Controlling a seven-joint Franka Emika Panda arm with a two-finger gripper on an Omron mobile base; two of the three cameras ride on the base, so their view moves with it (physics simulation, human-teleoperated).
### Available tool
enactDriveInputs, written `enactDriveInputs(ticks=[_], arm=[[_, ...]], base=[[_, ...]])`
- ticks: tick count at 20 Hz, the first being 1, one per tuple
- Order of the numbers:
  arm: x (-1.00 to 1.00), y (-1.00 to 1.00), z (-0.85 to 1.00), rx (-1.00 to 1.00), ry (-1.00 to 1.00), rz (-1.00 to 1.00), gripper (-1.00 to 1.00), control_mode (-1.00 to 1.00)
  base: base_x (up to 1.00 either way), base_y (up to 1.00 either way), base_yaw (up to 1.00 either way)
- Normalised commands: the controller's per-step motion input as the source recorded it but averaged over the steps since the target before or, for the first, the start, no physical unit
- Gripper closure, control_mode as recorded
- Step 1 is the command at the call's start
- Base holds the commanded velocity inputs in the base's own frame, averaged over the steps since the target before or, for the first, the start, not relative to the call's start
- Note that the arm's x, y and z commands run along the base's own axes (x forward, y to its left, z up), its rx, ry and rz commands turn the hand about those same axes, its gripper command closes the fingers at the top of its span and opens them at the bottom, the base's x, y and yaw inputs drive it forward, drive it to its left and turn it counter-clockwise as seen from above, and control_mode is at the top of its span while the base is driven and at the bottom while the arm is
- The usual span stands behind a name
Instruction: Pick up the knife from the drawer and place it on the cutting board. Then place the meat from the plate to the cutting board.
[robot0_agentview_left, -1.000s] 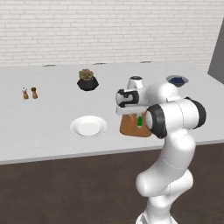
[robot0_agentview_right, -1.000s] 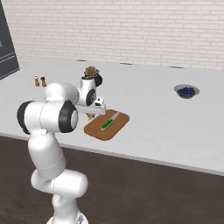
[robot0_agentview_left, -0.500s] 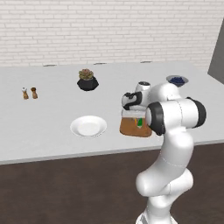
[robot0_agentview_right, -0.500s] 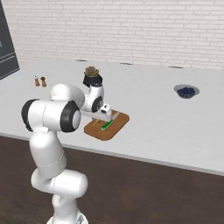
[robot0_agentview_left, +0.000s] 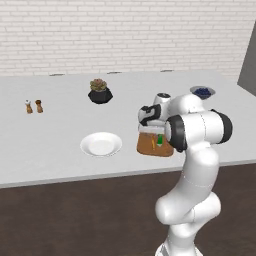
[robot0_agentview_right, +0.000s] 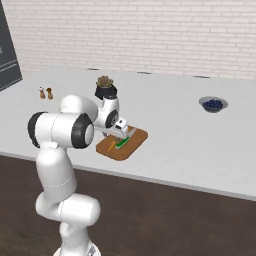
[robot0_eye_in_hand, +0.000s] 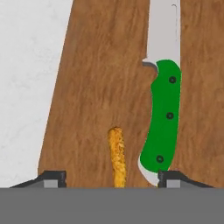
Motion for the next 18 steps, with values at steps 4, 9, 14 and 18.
enactDriveInputs(ticks=[4,9,14,18], arm=[[-0.03,0.0,0.31,0.0,-0.12,-0.04,-1.0,-1.0],[-0.72,0.0,0.88,0.0,-0.19,0.0,-1.0,-1.0],[-1.0,0.0,0.81,0.0,-0.23,0.0,-1.0,-1.0],[-1.0,0.0,0.76,0.07,-0.2,0.0,-1.0,-1.0]], base=[[0.0,0.0,0.0],[0.0,0.0,0.0],[0.0,0.0,0.0],[0.0,0.0,0.0]])
